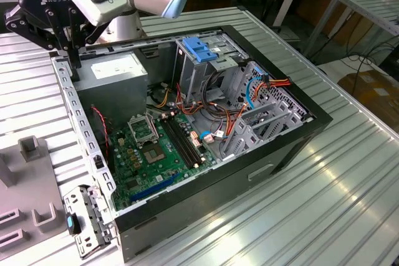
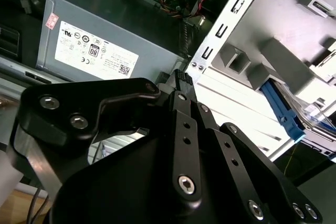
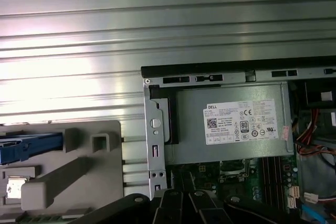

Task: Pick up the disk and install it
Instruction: 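Reach for the disk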

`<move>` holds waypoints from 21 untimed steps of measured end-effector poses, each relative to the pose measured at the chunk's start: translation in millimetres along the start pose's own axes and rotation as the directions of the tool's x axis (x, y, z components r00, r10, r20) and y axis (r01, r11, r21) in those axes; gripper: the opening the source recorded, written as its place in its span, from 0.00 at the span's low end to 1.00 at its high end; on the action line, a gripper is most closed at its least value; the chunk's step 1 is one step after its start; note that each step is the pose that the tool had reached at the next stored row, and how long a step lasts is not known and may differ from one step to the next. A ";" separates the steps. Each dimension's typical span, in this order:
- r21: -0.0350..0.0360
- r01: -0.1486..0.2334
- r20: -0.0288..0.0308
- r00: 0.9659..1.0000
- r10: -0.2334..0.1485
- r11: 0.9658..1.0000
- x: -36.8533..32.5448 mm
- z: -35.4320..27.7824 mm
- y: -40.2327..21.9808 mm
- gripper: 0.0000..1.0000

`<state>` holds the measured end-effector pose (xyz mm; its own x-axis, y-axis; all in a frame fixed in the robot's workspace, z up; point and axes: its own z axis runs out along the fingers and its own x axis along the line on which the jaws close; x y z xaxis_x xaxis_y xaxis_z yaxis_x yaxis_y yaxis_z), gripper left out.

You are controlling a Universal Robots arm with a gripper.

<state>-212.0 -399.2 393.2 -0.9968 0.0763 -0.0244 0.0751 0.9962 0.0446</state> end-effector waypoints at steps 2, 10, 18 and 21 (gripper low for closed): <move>0.000 0.000 0.000 1.000 0.000 1.000 0.9 0.0 -0.1 0.11; 0.000 0.000 0.000 1.000 0.000 1.000 5.2 -0.1 -0.4 0.11; 0.000 0.000 0.000 1.000 0.000 1.000 8.9 -0.3 -0.7 0.11; 0.000 0.000 0.000 1.000 0.000 1.000 10.2 -0.3 -0.8 0.11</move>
<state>-222.2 -399.3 393.2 -0.9968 0.0762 -0.0244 0.0751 0.9962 0.0445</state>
